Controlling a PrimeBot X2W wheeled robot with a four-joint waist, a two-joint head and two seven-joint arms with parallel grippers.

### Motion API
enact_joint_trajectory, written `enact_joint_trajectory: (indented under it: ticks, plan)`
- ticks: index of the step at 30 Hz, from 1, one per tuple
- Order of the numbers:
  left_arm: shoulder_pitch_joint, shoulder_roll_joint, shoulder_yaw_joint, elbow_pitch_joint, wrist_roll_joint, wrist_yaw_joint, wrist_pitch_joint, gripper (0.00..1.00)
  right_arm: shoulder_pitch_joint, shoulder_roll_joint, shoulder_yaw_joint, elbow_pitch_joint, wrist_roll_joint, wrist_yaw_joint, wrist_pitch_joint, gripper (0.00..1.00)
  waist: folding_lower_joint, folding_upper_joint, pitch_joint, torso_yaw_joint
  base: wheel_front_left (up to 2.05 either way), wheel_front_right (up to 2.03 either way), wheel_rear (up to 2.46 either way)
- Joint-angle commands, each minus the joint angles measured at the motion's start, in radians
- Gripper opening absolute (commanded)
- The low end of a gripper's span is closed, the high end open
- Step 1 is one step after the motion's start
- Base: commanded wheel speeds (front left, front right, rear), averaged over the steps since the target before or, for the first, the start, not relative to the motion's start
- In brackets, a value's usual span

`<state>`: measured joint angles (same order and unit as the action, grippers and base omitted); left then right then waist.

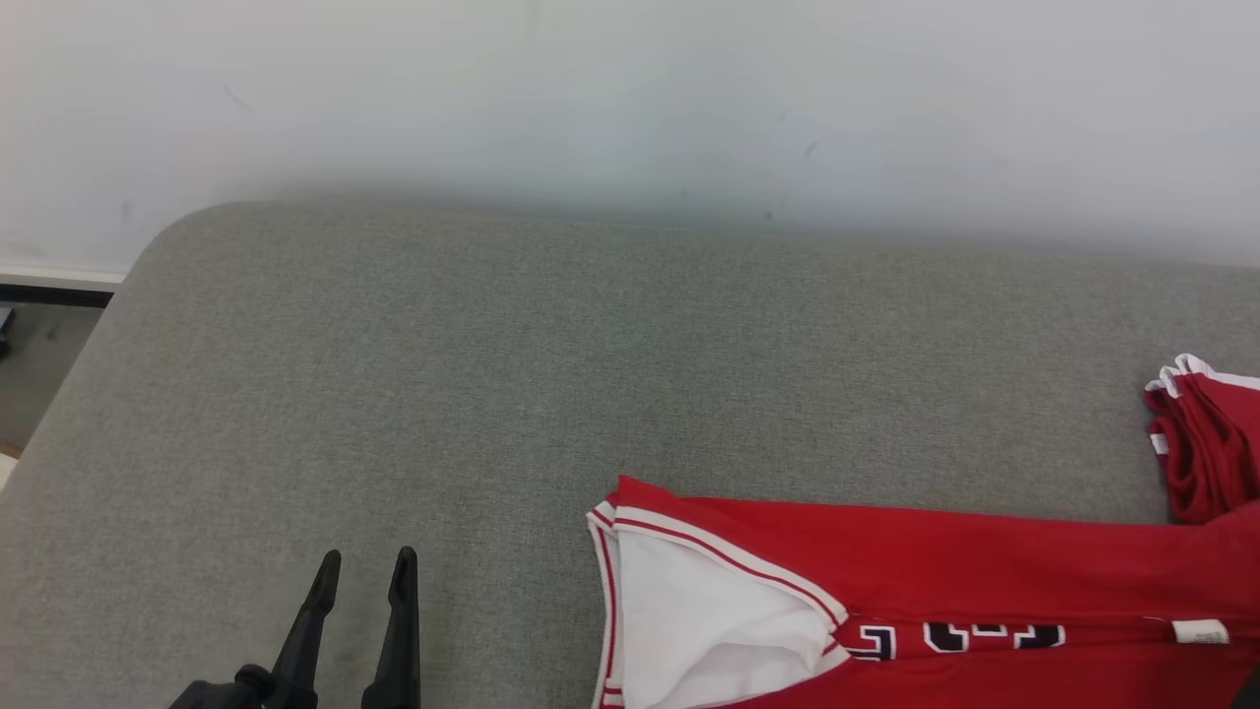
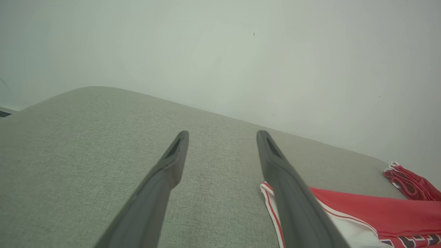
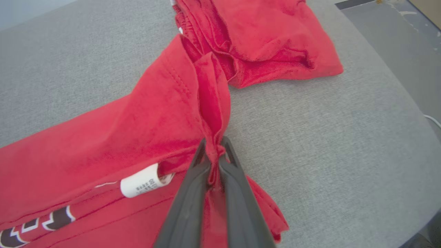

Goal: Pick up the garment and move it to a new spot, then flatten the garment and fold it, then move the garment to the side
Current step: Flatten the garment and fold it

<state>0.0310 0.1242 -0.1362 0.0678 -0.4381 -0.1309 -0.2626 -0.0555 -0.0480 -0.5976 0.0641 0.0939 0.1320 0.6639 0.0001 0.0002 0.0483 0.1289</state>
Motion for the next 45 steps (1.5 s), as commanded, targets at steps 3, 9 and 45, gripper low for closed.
enact_joint_trajectory:
  ticks: [3, 9, 45]
  plan:
    - [0.000, 0.001, -0.005, -0.002, -0.010, 0.001, -0.003, 1.00, 0.010, -0.004, -0.053, -0.085, -0.039, -0.002, 0.031, 0.00, -0.0001, -0.0002, 0.002, -0.029, 0.00, 0.00, 0.00]
    - [-0.008, -0.004, -0.003, -0.004, -0.015, 0.001, -0.003, 1.00, 0.038, -0.003, -0.056, -0.196, -0.038, -0.002, 0.095, 0.00, -0.0001, -0.0002, 0.013, -0.049, 0.00, 0.00, 0.00]
    - [-0.035, -0.003, -0.035, 0.016, -0.048, 0.001, -0.003, 1.00, -0.132, -0.003, 0.897, 0.106, 0.241, -0.002, -0.007, 0.00, -0.0001, -0.0002, 0.021, 0.019, 0.00, 0.00, 0.00]
